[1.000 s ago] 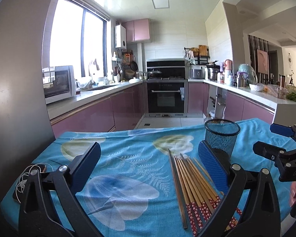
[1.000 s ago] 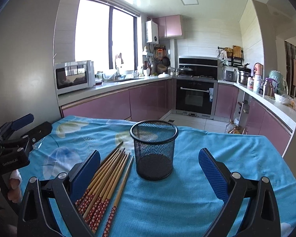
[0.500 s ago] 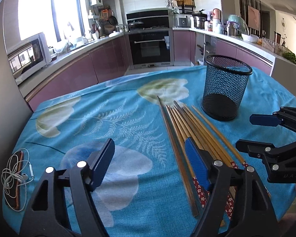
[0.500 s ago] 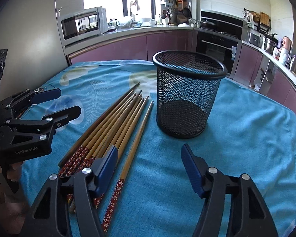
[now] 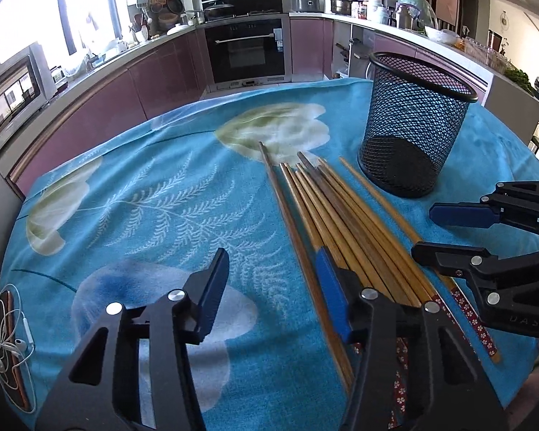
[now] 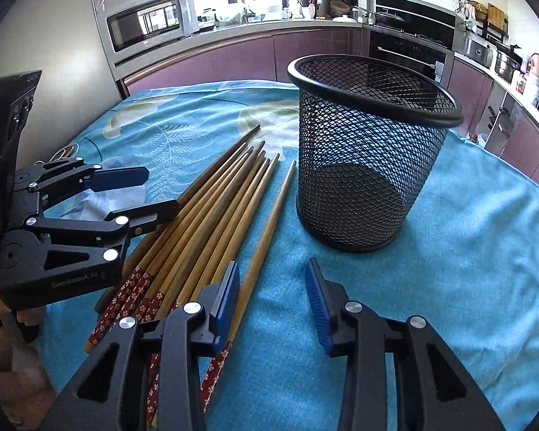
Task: Organize utensils
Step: 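Lower the right gripper onto one chopstick and close on it, then lift the chopstick with the right gripper and lower it into the mesh cup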
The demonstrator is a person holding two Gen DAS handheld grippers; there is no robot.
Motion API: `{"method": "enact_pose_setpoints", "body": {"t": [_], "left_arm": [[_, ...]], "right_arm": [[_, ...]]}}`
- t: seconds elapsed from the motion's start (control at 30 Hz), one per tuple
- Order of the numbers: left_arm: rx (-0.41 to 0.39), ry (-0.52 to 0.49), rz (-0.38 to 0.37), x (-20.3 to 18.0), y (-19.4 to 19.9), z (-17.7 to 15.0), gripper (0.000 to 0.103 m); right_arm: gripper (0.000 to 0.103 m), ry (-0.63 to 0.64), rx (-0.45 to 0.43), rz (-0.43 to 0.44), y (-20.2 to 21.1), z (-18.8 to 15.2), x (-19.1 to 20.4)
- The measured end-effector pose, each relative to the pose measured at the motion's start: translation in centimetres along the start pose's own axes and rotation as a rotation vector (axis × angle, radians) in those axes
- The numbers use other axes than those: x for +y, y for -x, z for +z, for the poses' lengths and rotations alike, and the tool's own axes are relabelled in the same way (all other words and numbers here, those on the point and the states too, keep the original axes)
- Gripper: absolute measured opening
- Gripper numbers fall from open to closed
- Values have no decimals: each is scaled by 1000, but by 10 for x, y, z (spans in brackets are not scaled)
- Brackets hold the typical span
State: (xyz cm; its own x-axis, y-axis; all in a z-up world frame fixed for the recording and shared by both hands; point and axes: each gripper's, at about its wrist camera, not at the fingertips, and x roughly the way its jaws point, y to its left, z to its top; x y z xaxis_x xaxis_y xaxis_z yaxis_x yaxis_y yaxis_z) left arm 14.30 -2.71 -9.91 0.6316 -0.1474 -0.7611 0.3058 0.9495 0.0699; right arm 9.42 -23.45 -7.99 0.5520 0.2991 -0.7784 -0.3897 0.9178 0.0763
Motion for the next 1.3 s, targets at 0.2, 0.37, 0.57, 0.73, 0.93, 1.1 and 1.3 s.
{"method": "enact_pose_setpoints", "body": {"t": [0.2, 0.37, 0.57, 0.73, 0.93, 1.1, 1.3], "left_arm": [[30, 20, -44, 4, -14, 9, 37], [37, 50, -80, 5, -23, 18, 25], [42, 113, -122, 7, -31, 25, 8], [10, 159, -135, 12, -20, 24, 8], [-61, 186, -182, 23, 17, 21, 8], [-130, 191, -247, 27, 53, 26, 8], [-230, 192, -316, 28, 101, 36, 8]], "right_arm": [[34, 6, 7, 0, -4, 5, -1], [20, -12, 13, 38, -4, 6, -5], [7, -52, 12, 86, -3, 5, -11], [6, -68, -5, 121, 4, 1, -15], [6, -64, -69, 179, 29, -2, -18], [6, -63, -154, 222, 58, -1, -24], [6, -86, -258, 245, 90, 5, -35]]}}
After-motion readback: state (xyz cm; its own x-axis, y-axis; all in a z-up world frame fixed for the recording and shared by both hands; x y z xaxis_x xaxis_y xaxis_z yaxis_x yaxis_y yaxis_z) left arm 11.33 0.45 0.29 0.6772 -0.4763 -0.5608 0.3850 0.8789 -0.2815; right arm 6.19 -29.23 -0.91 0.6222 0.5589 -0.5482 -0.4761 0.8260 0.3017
